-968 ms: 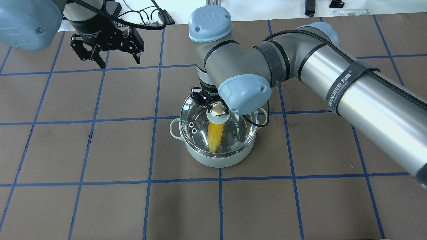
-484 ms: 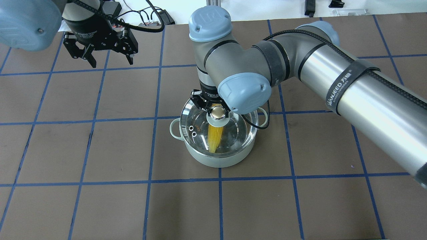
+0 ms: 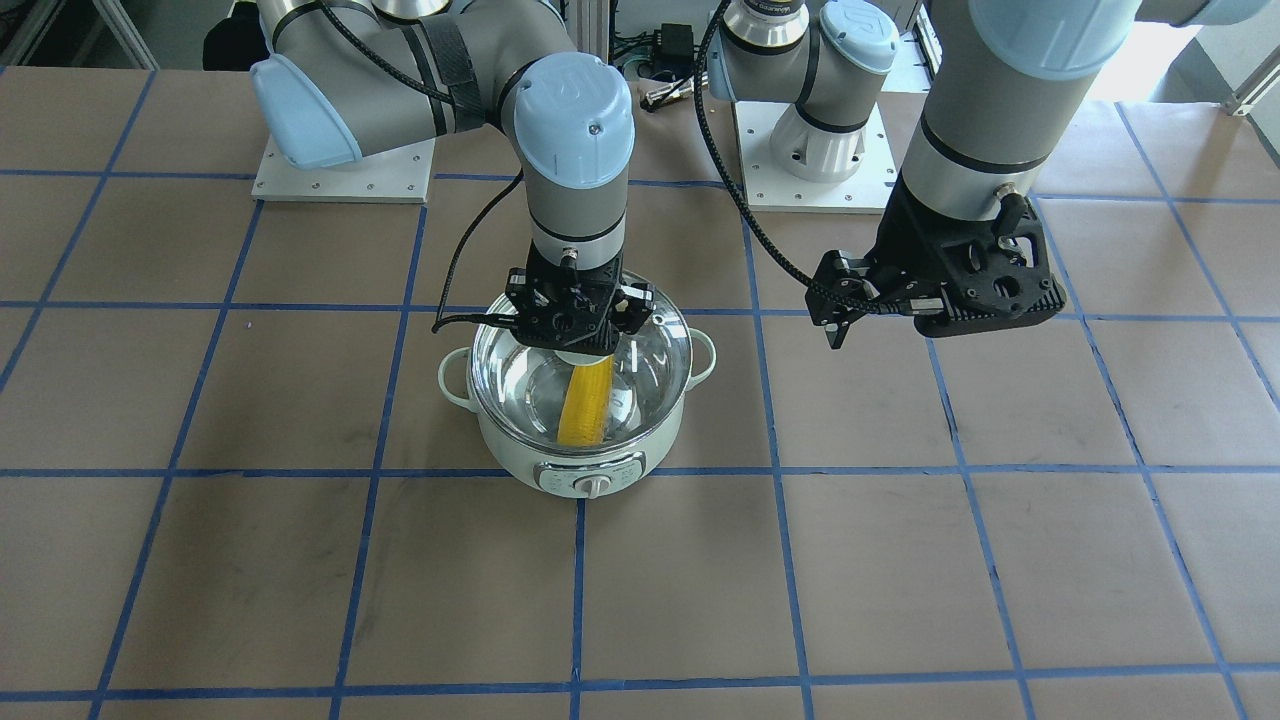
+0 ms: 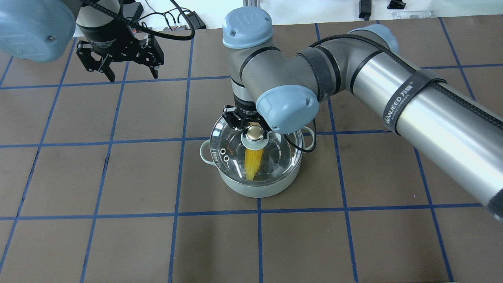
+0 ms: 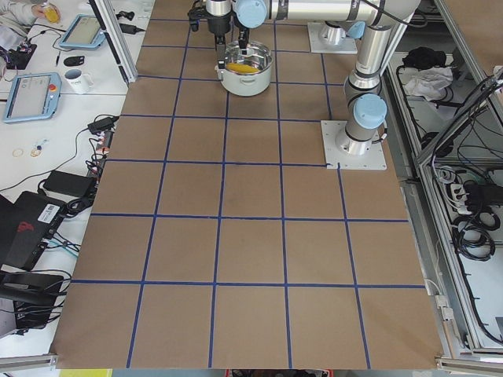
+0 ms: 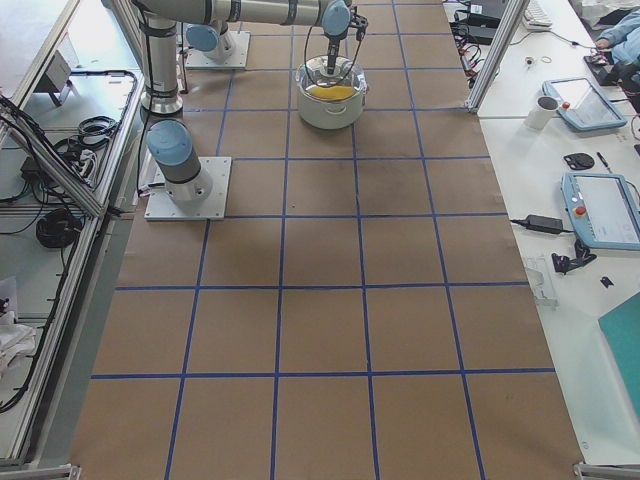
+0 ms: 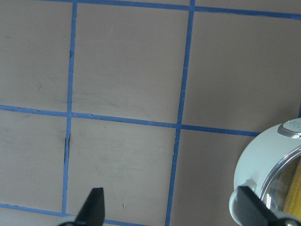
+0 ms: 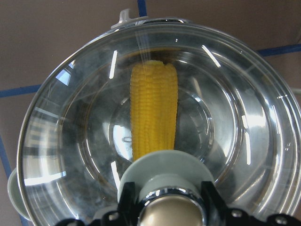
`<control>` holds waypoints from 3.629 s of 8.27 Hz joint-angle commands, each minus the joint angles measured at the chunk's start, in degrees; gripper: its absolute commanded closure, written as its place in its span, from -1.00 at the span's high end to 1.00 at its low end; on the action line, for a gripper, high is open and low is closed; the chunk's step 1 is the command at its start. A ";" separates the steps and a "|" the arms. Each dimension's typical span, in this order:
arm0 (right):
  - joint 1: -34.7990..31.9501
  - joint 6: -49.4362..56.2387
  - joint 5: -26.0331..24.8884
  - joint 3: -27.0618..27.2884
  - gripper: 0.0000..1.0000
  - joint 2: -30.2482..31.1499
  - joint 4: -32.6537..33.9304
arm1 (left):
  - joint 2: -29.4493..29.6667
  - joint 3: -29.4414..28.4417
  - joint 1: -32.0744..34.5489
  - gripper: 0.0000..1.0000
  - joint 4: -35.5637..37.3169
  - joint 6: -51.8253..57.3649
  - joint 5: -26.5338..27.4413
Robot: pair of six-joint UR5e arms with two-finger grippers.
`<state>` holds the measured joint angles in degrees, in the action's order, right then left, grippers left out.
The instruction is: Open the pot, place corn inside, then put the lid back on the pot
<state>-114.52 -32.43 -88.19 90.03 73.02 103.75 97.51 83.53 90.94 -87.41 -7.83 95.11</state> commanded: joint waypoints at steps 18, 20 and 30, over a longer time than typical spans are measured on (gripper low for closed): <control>4.83 4.92 -1.36 -0.12 1.00 6.42 -0.21 | -0.13 1.02 -0.32 1.00 1.10 0.10 -0.36; 11.73 10.60 -0.76 -0.12 1.00 13.43 -5.53 | -0.04 1.02 -0.32 1.00 1.19 -0.26 -0.36; 19.86 21.89 -2.95 -0.21 1.00 20.15 -9.18 | -1.09 0.67 0.47 1.00 0.48 0.10 -0.54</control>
<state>-94.64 -10.82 -90.95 89.67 93.12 94.77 96.91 84.21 91.36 -86.69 -7.73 94.52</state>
